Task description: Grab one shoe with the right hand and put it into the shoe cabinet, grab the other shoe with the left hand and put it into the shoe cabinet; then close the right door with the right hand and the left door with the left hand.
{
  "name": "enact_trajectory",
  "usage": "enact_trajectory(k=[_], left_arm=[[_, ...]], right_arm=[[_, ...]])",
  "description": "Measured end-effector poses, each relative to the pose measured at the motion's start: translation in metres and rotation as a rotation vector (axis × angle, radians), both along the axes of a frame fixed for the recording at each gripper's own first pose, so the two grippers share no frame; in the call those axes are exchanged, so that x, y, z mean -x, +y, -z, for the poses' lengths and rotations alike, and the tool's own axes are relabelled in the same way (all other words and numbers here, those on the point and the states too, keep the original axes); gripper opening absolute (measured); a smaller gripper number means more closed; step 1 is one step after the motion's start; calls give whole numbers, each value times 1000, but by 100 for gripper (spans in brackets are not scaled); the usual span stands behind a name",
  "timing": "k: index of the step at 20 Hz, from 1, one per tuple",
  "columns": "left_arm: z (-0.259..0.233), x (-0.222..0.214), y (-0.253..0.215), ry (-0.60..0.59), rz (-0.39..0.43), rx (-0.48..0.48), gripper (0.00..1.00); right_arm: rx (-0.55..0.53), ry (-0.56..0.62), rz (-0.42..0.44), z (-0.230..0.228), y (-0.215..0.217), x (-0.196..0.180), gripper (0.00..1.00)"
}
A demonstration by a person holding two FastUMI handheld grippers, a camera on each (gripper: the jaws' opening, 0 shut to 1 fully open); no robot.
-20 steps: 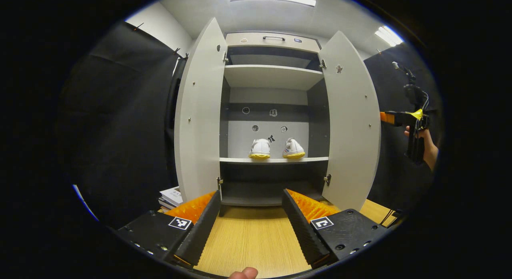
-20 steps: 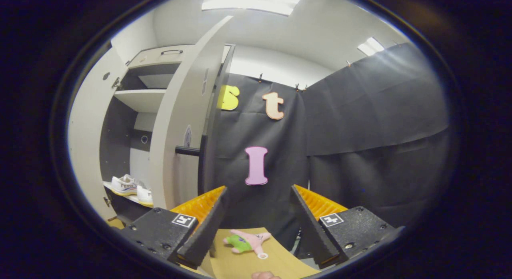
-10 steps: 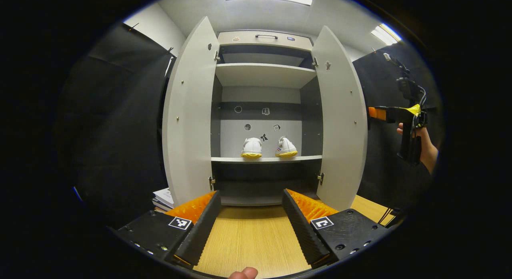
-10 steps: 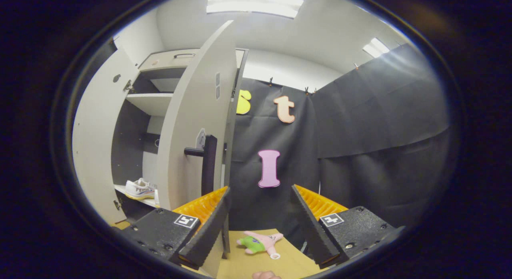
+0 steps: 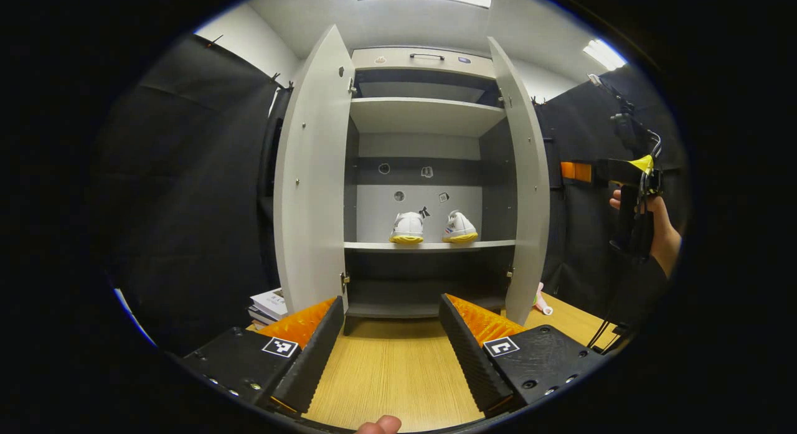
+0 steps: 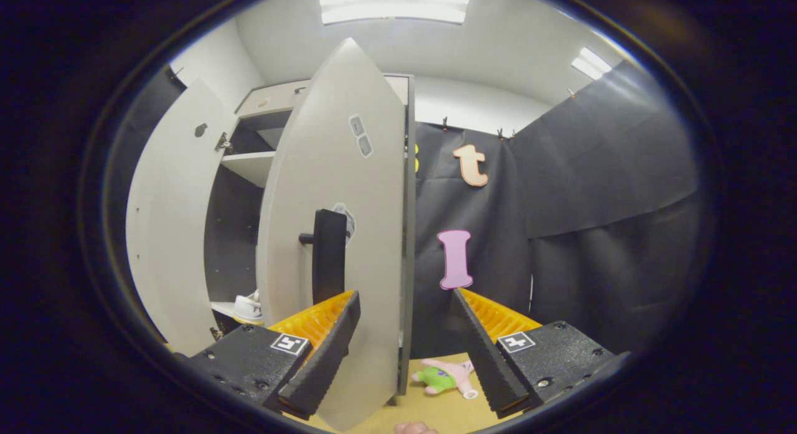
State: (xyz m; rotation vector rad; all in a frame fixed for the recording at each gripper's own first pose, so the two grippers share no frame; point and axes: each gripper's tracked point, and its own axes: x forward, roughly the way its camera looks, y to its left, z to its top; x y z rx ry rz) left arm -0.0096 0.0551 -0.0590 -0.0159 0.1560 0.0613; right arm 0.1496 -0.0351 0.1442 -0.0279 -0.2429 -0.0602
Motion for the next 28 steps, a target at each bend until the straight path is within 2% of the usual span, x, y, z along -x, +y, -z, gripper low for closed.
enact_trajectory(k=[5,8,11,15,17,21,24,28], left_arm=[[3,6,16,10,-46,4,93],[5,12,33,17,-81,4,92],[-2,15,43,25,-132,16,92],[-4,19,80,30,-223,-5,92],[-5,22,111,31,-279,-34,92],[-24,16,187,9,-404,-82,92],[-50,-6,243,-11,-485,-150,92],[-79,-57,293,-28,-507,-193,94]], right_arm=[[0,-3,-86,-9,54,-31,96],[-6,-32,-86,-24,66,-32,97],[-3,-57,-138,-28,79,-11,97],[9,-42,-213,2,87,36,97],[4,-46,-250,23,87,58,97],[66,-4,-240,61,82,84,97],[52,39,-266,76,88,99,94],[29,57,-281,84,93,110,97]])
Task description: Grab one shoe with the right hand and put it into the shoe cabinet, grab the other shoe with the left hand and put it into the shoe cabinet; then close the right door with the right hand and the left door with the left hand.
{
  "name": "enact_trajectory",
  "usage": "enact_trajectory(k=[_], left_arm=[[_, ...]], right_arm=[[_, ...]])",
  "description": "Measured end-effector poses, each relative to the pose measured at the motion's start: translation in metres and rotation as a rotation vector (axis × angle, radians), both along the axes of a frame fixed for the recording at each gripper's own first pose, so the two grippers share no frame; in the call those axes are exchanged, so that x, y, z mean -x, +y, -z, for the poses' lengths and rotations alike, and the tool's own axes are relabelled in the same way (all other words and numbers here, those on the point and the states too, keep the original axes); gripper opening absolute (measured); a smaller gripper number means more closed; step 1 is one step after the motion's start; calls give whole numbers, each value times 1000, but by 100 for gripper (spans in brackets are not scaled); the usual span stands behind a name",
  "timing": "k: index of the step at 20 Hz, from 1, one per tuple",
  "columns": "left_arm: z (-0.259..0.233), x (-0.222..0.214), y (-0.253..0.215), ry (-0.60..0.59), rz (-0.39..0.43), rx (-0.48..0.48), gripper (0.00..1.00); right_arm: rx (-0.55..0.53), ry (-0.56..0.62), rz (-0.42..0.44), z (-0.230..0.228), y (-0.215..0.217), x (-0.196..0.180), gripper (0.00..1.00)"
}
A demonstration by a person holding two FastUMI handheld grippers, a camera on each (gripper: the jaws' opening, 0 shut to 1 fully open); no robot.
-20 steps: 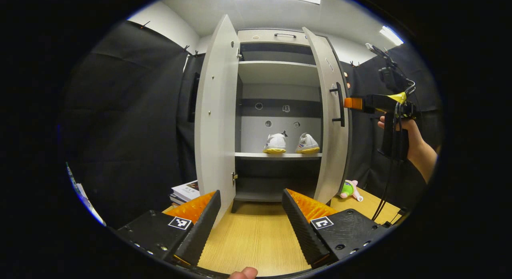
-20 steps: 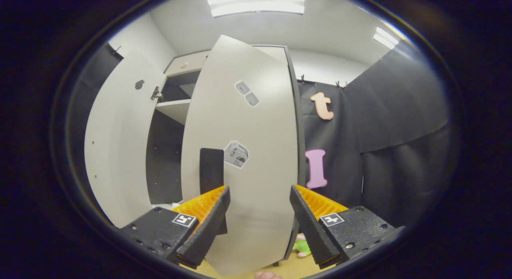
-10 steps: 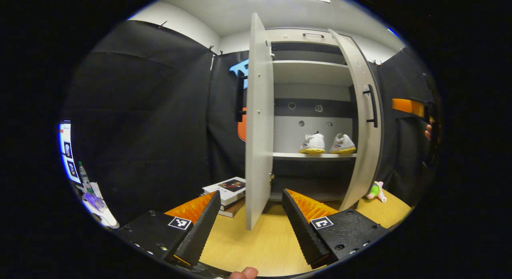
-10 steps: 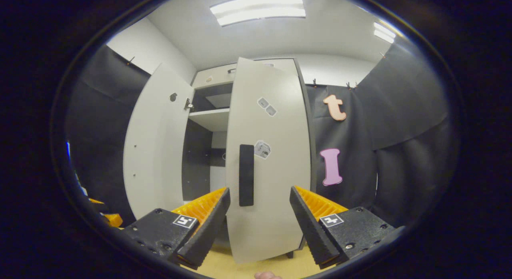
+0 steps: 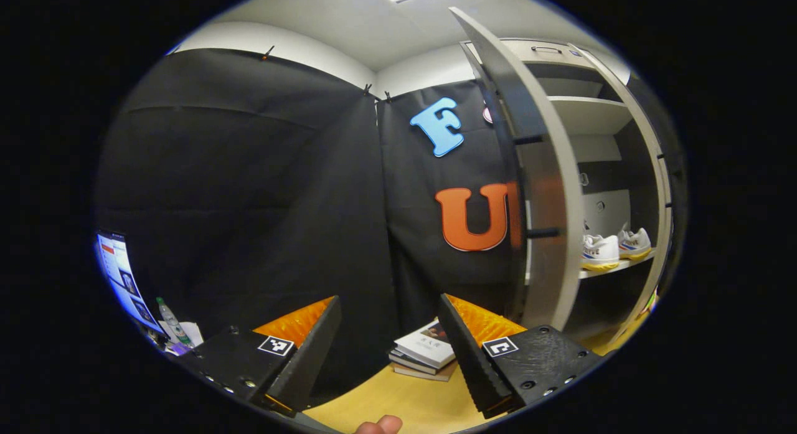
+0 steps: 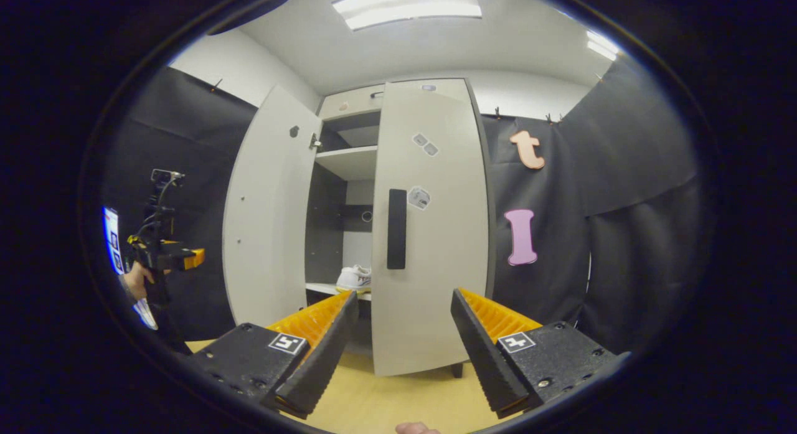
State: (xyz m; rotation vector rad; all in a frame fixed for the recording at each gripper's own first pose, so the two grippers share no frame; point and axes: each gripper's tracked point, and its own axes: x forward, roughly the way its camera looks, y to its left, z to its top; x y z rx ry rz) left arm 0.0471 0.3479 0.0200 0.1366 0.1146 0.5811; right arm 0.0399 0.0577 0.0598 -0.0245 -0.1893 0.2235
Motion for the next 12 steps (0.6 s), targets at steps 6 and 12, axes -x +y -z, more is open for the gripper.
enact_trajectory(k=[6,12], left_arm=[[-22,-61,2,-32,56,37,94],[-28,-75,-15,-57,107,11,80]], right_arm=[[13,15,43,5,-13,1,97],[-2,29,92,10,-31,-4,97]])
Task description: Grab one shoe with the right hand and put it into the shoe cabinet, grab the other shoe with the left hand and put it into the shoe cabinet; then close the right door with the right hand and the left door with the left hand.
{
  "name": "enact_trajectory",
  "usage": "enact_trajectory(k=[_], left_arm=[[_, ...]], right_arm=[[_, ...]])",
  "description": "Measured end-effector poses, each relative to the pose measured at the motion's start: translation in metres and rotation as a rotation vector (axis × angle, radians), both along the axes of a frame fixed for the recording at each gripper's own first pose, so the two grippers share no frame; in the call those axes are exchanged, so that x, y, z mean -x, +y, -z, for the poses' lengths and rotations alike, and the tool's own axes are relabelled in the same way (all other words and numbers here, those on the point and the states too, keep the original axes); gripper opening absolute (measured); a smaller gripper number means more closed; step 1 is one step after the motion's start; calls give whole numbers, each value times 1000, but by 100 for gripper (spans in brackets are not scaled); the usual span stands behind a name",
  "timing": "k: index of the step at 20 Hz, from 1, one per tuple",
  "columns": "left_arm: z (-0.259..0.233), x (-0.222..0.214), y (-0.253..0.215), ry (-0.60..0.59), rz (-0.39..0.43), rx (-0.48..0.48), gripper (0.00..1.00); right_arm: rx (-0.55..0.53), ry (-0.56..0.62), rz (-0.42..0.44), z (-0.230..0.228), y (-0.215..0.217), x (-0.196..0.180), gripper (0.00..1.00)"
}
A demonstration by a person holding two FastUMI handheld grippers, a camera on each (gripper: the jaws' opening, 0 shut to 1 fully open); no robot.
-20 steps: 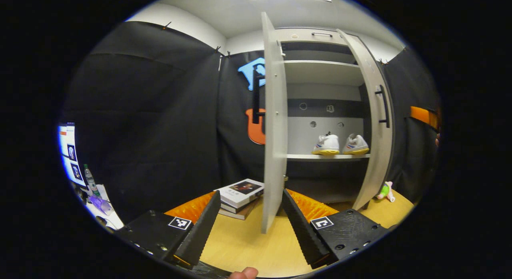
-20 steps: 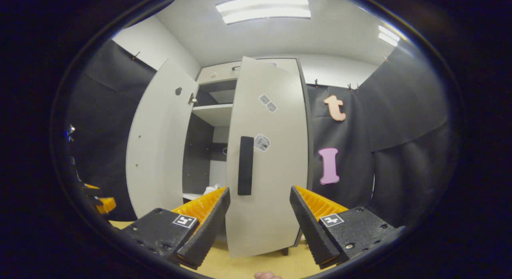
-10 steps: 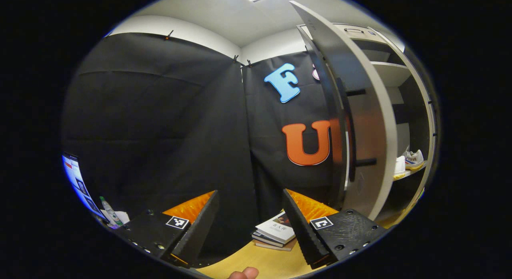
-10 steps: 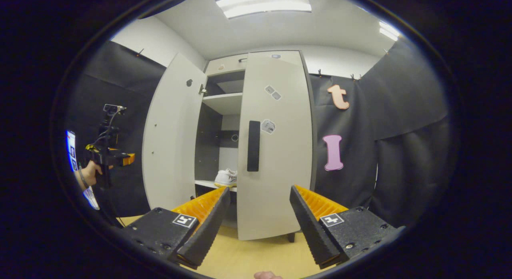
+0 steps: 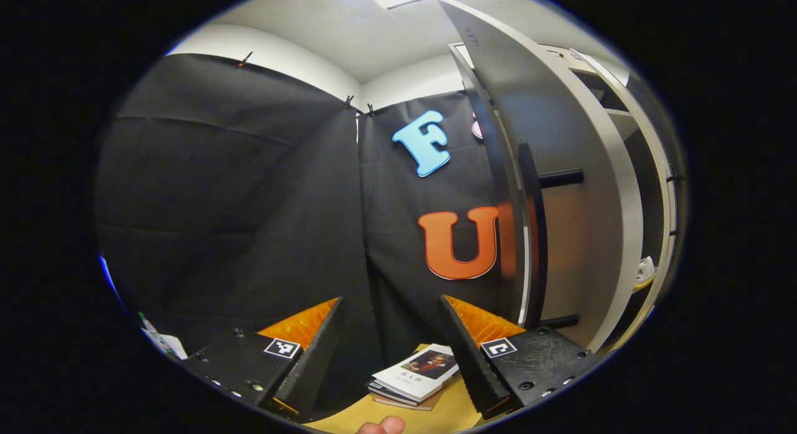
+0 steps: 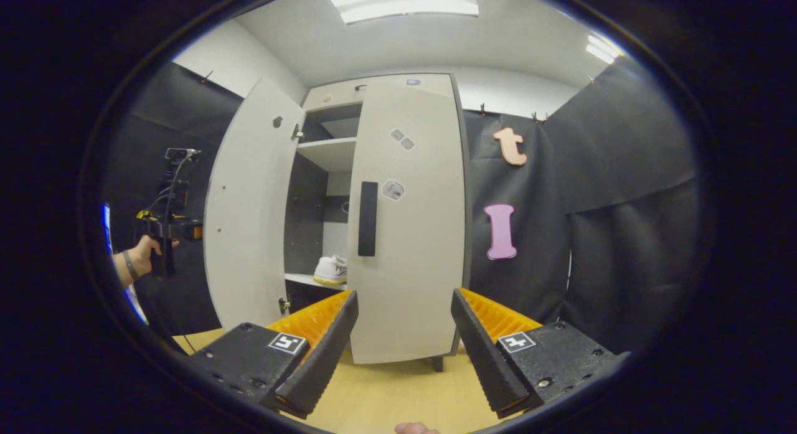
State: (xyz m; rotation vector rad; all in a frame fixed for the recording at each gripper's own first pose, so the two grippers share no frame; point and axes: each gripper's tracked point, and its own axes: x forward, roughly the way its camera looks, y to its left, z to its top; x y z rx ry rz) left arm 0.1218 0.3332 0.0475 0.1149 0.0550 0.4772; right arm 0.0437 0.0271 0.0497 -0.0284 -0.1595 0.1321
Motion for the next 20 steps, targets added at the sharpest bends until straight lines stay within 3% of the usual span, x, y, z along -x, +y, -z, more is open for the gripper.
enact_trajectory(k=[1,3,9,10,11,20], left_arm=[[5,2,-7,11,14,33,89],[8,2,-17,17,41,72,89],[2,-3,-65,-3,70,43,92],[2,-5,-72,-8,72,45,78],[3,-7,-79,-7,77,54,92],[1,-40,-151,-35,175,123,93]], right_arm=[[-4,1,1,-1,0,-1,97],[-14,-2,0,-2,0,-3,97],[-10,-6,2,-4,-2,-9,98],[-8,-7,5,-2,-3,-10,97],[-7,-6,9,-3,-5,-10,97],[-22,14,63,4,-33,-13,97]])
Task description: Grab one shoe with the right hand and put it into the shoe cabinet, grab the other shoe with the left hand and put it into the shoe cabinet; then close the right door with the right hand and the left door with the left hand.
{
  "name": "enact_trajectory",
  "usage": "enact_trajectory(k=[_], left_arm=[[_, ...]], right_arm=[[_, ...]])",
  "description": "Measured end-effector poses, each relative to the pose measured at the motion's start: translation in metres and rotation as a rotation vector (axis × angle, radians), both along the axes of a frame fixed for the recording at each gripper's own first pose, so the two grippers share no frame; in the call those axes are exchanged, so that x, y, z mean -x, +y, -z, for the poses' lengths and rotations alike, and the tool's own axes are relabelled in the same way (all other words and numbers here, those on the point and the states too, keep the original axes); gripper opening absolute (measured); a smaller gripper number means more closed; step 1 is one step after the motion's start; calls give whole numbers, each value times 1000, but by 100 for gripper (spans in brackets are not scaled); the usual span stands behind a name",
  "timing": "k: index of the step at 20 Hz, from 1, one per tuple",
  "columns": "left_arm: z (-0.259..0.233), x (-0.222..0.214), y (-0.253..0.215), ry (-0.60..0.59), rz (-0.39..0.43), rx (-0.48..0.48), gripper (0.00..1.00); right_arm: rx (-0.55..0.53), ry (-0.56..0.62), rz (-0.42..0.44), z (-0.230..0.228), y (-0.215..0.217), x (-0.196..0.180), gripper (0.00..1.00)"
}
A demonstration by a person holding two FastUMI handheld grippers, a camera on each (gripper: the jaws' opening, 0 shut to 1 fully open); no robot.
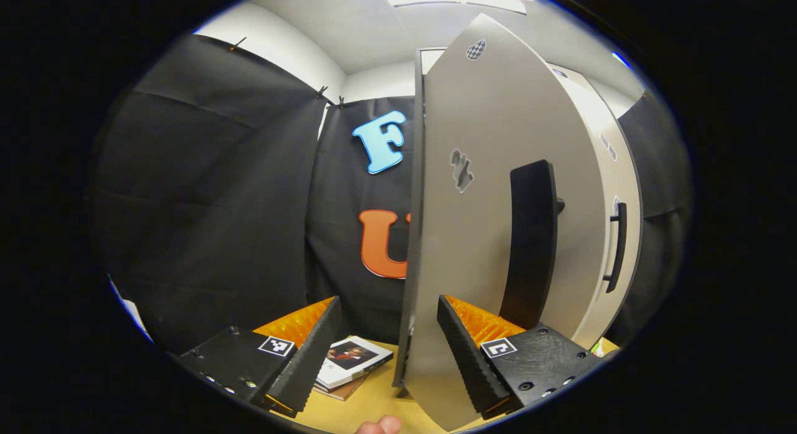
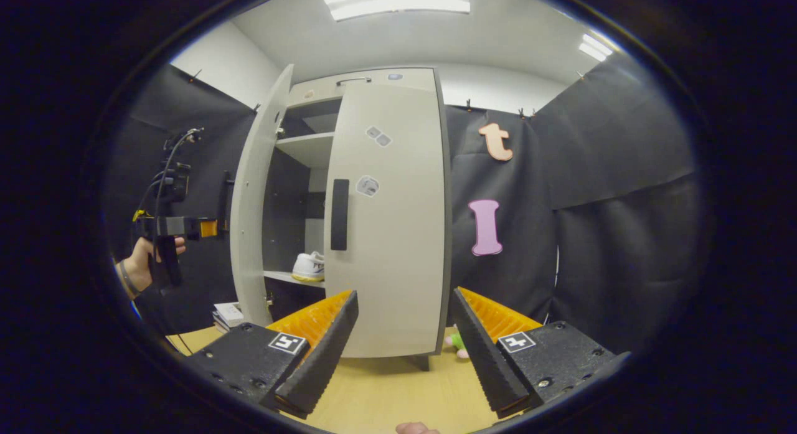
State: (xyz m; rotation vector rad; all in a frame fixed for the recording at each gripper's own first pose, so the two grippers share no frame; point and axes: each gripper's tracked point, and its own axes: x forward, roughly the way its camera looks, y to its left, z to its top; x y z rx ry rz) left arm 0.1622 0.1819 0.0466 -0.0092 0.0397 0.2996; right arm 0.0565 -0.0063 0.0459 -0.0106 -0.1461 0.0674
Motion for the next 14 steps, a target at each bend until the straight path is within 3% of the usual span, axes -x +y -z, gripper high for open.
enact_trajectory(k=[3,7,10,11,12,14], left_arm=[[-2,-17,-28,-10,54,-27,93],[1,-23,-41,-3,58,-73,93],[-2,-4,-39,-18,37,-80,95],[-4,5,-42,-25,45,-73,89],[-3,15,-45,-24,59,-64,95],[2,40,-55,-12,100,-44,95]], right_arm=[[-10,5,30,5,-13,3,98],[-28,11,63,8,-28,7,97],[-31,14,75,11,-34,8,97],[-35,14,75,11,-33,9,97],[-36,13,72,10,-32,9,97],[-38,13,65,11,-29,8,97]])
